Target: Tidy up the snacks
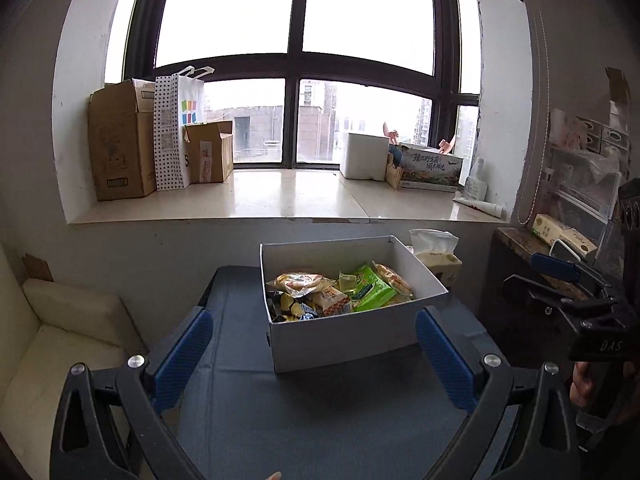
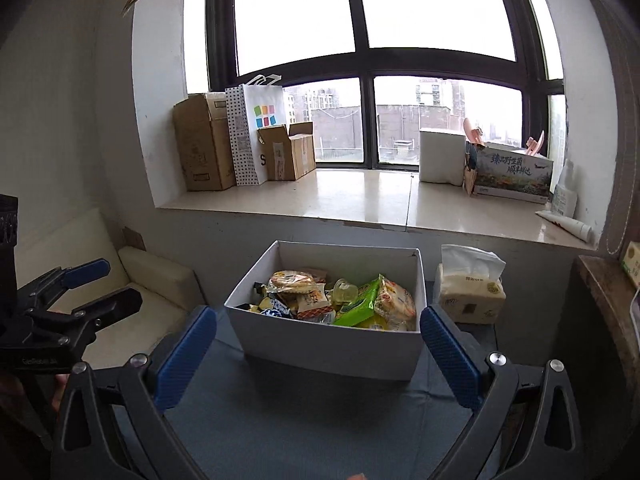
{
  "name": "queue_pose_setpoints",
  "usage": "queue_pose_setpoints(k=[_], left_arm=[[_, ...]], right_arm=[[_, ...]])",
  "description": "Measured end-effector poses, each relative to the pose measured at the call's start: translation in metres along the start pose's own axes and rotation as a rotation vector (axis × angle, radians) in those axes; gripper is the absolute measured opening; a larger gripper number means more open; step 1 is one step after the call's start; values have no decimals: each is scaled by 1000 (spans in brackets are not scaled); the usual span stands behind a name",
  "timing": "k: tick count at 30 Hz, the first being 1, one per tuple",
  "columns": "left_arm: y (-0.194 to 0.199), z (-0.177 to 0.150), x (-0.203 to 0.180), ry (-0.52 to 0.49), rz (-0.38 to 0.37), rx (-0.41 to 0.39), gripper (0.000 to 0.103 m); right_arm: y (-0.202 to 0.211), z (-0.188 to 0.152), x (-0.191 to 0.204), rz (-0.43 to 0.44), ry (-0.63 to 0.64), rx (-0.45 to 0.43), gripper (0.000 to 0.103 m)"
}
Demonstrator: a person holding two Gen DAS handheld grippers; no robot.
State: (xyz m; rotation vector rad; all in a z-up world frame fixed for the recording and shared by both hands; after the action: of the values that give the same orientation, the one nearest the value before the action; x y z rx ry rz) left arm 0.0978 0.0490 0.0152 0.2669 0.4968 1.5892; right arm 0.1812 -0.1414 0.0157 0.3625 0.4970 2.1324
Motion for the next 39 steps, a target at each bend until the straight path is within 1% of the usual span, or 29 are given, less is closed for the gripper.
queue_pose_setpoints(k=[2,4,5,6,8,11,14,16,29,39], left_arm=[[10,-9,-4,35,-53,46,103],[15,-19,-8,64,-66,89,103],[18,-23,-12,54,-67,93,103],[22,-27,-16,39,-67,96,103],[25,-33,-23,26,-63,103,103],[27,-37,-31,26,-89,116,103],[27,-37,-35,20,-90,118,103],[26,-37,-36,23,-94,121,103],[19,-42,-35,26,-98,137,103],[16,-44,-35,21,-99,143,103]], right_arm=[[13,-12,3,10,-25,31,103],[26,-26,6,30,-38,43,103],[31,-33,8,31,-40,53,103],[35,-41,9,21,-41,64,103],[42,-52,7,-38,-45,71,103],[43,-61,1,-58,-62,106,103],[44,-62,-4,-82,-66,104,103],[45,-61,-4,-72,-70,105,103],[48,-60,3,-74,-39,97,103],[48,-61,1,-75,-50,100,103]])
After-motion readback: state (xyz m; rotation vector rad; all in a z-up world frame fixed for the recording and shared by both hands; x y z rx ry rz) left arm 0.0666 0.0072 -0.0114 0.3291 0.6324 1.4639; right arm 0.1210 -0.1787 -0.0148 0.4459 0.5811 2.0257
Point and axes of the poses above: each gripper's, at about its wrist camera, not at the fingertips, and y roughly against the way its jaws point, x to its left, z to its top, the point moved 5 cm from there along -y, roughly the way its jaws point, and after that the axes turned 5 degrees about -z, right-handed, at the moved point
